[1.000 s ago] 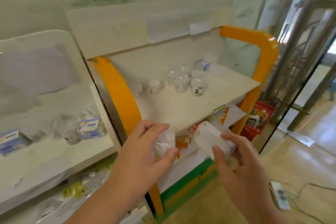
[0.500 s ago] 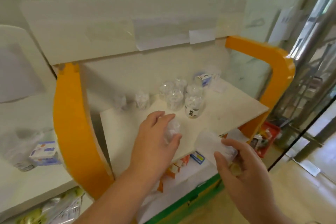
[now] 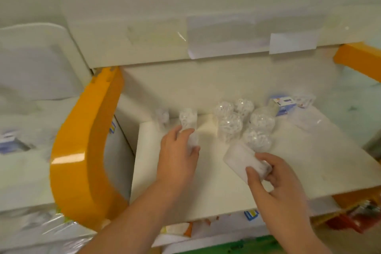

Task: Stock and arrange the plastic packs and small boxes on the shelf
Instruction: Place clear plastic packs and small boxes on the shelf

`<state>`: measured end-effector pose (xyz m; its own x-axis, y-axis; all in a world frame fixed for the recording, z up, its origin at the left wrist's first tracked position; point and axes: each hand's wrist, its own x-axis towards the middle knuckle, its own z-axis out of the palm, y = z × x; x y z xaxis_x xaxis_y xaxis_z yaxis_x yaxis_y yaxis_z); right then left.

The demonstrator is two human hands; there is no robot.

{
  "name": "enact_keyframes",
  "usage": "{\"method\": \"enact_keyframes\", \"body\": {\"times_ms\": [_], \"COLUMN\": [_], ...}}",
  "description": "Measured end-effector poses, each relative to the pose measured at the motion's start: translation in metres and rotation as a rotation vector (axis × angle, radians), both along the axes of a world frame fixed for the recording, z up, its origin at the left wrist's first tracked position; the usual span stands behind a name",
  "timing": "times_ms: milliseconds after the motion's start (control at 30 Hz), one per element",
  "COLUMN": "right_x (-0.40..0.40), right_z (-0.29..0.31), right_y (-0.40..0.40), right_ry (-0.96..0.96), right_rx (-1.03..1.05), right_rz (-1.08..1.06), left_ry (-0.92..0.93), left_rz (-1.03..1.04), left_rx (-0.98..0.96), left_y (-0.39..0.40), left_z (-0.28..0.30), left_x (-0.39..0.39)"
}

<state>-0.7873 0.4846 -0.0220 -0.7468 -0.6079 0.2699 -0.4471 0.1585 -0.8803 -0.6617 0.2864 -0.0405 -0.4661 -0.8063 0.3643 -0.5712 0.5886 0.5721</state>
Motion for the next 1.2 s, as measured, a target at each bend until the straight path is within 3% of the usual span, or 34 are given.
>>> {"method": "enact_keyframes", "body": {"times_ms": [267,433,500,667,833,1033,1200], "right_x": [-0.050,-0.096,-0.117,-0.165,-0.208,-0.262,-0.286], "right_z": [-0.010,-0.004,-0.001,-0.001,-0.005,-0.025,-0.042], "right_y": [-0.016,-0.013,-0.009,0.009,0.023,0.035,0.035], "right_ry": [-0.036,-0.020,-0.036,-0.138,-0.120,0.071,0.161], "right_rx": [-0.082,-0.111,-0.113,-0.167,-0.193,-0.080,0.045], "right_rz": [0.226,0.276,0.273,0.207,0.179,0.051,0.096], "left_ry": [-0.008,-0.089,-0.102,-0.164,-0.113,-0.081,-0.118], "left_rz": [0.173,0.313,0.348,0.274,0.246,0.166,0.129], "left_rx": [0.076,0.131,0.071,-0.158,-0.209,-0.194,-0.172], "left_y": [-0.018,-0.004,0.011,0.057,0.087,0.105,0.115], "left_z": [-0.011,-0.002,0.007,0.033,0.054,0.060,0.057], "left_x": [-0.025,-0.032,-0.033,-0.052,-0.087,-0.127,-0.153]}}
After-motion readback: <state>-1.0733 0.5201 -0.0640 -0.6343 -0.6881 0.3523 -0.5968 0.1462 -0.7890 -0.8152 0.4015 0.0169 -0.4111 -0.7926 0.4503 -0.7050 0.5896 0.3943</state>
